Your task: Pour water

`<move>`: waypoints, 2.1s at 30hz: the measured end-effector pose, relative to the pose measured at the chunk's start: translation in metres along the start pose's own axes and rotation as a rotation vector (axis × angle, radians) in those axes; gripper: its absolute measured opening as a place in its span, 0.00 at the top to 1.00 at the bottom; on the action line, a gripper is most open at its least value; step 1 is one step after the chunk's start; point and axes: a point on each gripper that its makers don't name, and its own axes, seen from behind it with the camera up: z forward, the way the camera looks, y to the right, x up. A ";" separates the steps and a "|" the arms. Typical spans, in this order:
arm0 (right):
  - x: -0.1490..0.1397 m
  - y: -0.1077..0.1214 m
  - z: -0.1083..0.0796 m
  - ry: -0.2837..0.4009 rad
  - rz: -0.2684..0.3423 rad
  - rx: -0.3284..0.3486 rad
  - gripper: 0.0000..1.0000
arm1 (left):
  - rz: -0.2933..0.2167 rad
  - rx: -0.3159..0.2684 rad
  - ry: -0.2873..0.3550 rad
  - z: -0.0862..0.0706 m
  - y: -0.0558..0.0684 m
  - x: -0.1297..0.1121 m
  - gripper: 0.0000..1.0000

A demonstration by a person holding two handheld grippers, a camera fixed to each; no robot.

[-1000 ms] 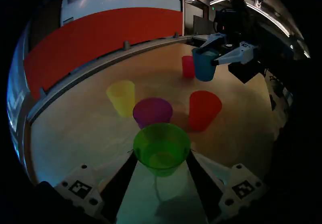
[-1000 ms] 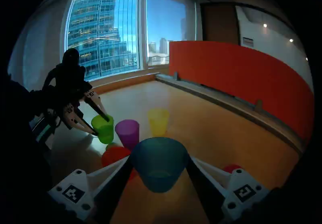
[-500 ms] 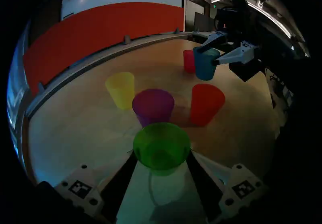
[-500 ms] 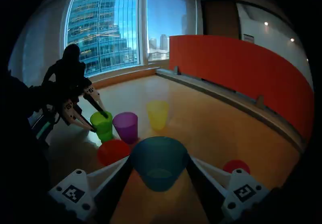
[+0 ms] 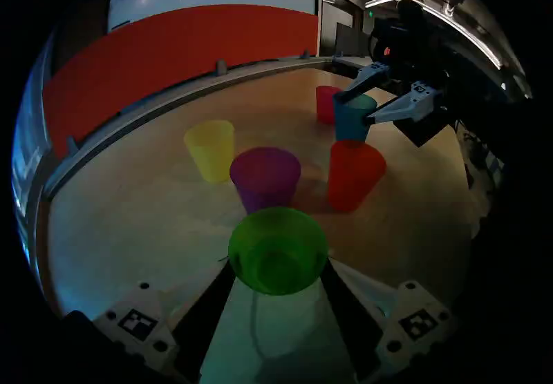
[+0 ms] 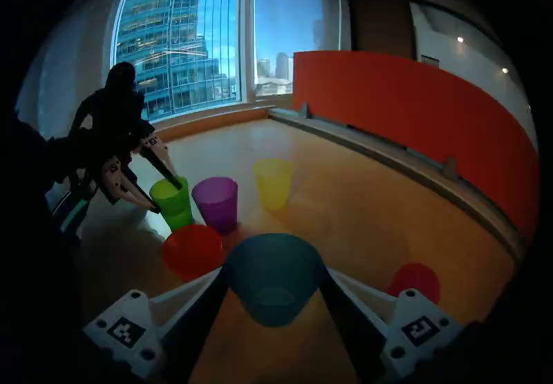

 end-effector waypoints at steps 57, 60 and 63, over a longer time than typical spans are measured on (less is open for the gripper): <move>-0.046 -0.009 -0.008 -0.041 0.032 -0.051 0.00 | -0.039 0.056 0.015 -0.031 -0.002 -0.025 0.02; -0.049 -0.009 -0.016 -0.037 0.039 -0.066 0.00 | -0.052 0.076 0.036 -0.036 -0.006 -0.023 0.02; -0.052 -0.008 -0.024 -0.028 0.049 -0.085 0.00 | -0.067 0.097 0.061 -0.042 -0.010 -0.020 0.02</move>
